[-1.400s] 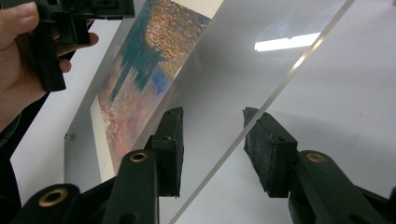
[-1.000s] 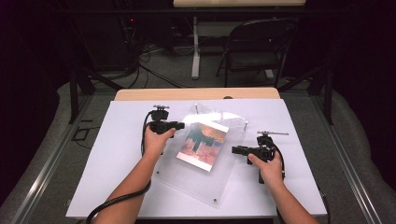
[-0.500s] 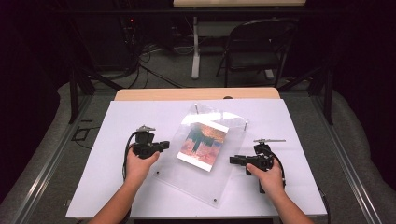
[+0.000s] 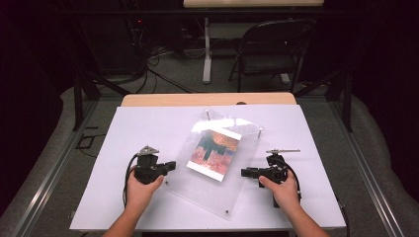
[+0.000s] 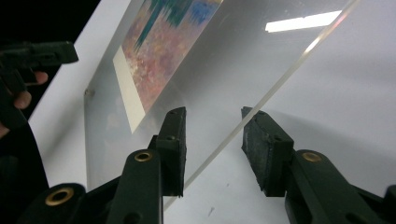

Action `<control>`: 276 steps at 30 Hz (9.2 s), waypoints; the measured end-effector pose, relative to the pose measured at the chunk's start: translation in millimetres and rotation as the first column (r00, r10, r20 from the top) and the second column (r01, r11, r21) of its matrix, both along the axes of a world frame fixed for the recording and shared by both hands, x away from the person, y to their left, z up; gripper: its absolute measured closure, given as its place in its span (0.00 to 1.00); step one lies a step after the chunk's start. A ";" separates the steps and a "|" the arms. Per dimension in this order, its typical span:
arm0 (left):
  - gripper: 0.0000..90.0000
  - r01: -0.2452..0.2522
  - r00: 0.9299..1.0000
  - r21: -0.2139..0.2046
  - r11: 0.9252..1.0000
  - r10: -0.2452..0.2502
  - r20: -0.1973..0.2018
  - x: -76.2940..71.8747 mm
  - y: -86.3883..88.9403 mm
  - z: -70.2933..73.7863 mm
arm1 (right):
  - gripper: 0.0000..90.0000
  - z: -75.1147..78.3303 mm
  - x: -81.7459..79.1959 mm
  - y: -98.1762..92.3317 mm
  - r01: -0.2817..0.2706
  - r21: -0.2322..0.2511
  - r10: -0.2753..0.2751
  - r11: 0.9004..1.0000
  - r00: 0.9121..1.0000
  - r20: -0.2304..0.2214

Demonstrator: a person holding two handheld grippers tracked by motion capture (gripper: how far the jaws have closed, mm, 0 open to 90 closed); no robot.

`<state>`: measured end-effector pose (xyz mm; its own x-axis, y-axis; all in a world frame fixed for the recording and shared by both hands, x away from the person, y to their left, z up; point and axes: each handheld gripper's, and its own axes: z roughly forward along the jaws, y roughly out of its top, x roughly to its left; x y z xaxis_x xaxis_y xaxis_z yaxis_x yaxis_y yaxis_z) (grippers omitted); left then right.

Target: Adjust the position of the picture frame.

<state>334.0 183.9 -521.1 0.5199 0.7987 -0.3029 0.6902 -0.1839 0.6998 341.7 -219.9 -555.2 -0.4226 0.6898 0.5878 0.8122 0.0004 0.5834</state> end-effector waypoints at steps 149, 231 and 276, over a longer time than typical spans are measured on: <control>1.00 0.025 0.991 0.094 0.995 -0.012 -0.135 25.3 -68.7 -22.0 | 0.95 10.2 -16.8 60.2 -0.146 -0.591 0.386 0.793 0.871 0.304; 0.77 0.163 0.987 0.068 0.984 -0.163 -0.009 -45.2 -108.9 -29.4 | 0.70 2.0 54.6 -14.1 0.080 -0.437 0.082 0.896 0.937 0.341; 0.95 0.125 0.992 0.079 0.989 -0.124 -0.010 -27.7 -55.9 -12.5 | 0.95 21.5 7.1 8.7 -0.040 -0.417 0.177 0.908 0.939 0.296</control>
